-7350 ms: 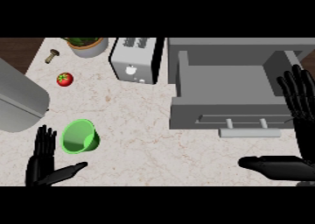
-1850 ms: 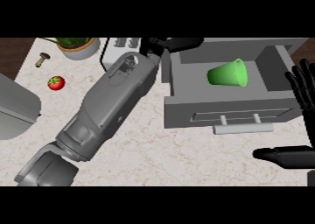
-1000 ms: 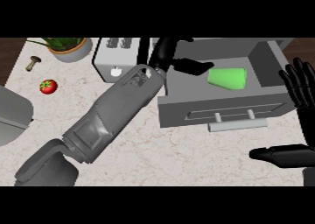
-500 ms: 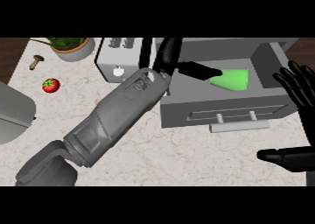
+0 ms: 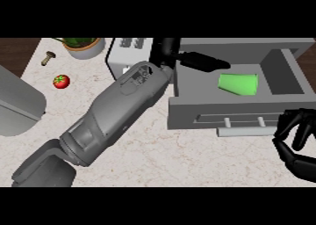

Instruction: Pick up the cup, place it into the drawer and close the drawer

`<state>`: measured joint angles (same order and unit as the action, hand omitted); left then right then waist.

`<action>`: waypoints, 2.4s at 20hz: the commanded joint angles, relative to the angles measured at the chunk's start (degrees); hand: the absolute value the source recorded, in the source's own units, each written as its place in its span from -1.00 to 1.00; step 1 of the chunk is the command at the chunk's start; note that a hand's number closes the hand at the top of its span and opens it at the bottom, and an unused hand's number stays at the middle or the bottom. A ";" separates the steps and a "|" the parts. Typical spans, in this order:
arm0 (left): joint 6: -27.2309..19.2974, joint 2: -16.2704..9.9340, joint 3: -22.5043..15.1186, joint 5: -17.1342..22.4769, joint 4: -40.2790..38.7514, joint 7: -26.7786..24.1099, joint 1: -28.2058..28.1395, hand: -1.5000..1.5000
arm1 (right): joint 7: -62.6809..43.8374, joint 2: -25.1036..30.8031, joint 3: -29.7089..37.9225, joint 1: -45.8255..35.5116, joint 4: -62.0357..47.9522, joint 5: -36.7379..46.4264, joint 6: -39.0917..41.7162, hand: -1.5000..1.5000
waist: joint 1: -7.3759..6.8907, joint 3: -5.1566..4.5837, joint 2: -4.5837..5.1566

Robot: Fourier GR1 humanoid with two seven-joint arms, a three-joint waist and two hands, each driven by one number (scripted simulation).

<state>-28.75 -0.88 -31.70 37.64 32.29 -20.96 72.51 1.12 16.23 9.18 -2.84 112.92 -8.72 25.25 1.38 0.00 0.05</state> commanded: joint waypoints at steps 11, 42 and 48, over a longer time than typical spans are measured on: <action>2.41 -15.59 4.61 0.07 23.85 10.20 -12.76 -1.00 | -2.60 -0.45 -6.87 0.82 0.62 20.84 -5.00 1.00 | -3.42 -0.02 -0.72; 18.03 -32.06 17.06 2.41 46.29 5.51 -47.40 -1.00 | 19.69 -5.62 -13.59 -41.94 -80.17 60.23 -31.30 1.00 | -4.53 0.09 0.78; 21.01 -31.29 17.55 2.27 45.68 3.50 -49.53 -1.00 | 23.06 -1.39 -8.82 -48.69 -92.17 58.46 -30.24 1.00 | -5.47 0.10 1.53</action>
<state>-10.33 -32.38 -14.56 40.06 78.63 -15.43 25.10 23.55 12.08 -2.49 -46.69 29.38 50.07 -5.55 -3.76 0.01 0.70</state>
